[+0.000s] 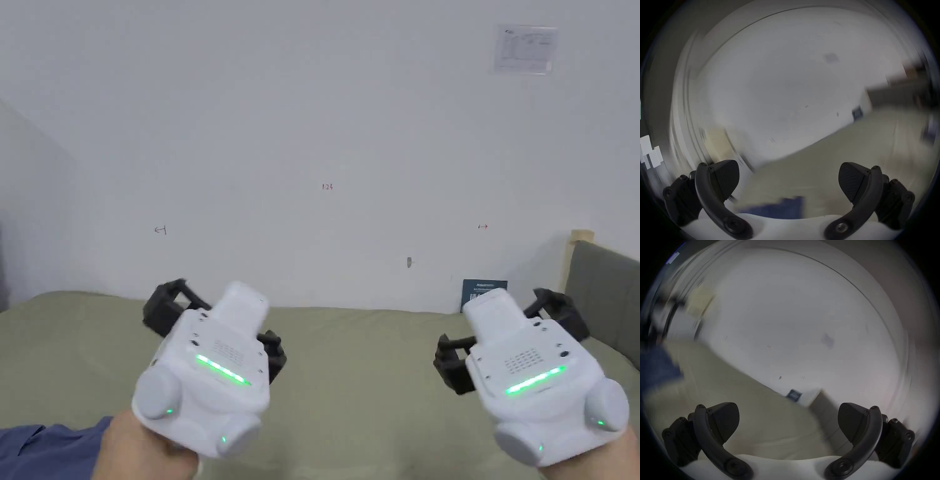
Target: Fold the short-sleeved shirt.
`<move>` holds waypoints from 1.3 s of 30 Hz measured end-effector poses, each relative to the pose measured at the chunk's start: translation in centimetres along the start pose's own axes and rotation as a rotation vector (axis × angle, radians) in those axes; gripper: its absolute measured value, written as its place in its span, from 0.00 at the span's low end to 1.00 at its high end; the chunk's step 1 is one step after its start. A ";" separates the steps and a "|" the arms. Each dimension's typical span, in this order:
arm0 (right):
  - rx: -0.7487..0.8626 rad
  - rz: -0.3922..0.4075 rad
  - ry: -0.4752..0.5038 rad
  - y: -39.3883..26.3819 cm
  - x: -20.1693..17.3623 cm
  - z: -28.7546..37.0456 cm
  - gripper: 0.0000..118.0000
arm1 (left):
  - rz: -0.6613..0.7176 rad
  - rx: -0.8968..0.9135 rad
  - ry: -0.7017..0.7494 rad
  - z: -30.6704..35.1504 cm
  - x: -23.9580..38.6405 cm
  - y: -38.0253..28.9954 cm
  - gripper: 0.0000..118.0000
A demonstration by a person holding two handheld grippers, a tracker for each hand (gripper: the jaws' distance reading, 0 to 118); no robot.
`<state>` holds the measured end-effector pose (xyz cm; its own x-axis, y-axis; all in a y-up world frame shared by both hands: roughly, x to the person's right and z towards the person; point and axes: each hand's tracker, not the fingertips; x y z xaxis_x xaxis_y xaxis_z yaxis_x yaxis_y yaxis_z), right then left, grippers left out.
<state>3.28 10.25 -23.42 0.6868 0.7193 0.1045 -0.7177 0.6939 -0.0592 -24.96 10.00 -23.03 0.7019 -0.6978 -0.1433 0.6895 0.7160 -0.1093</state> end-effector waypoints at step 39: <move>-0.141 -0.811 0.039 1.3 2.7 -2.2 1.00 | 0.835 -0.141 -0.048 -1.6 -5.0 0.9 1.00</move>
<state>4.45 13.14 -25.37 0.9910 -0.0085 0.1337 0.0227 0.9942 -0.1048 -28.10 14.16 -23.96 0.9798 0.0636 -0.1897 -0.0852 0.9905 -0.1081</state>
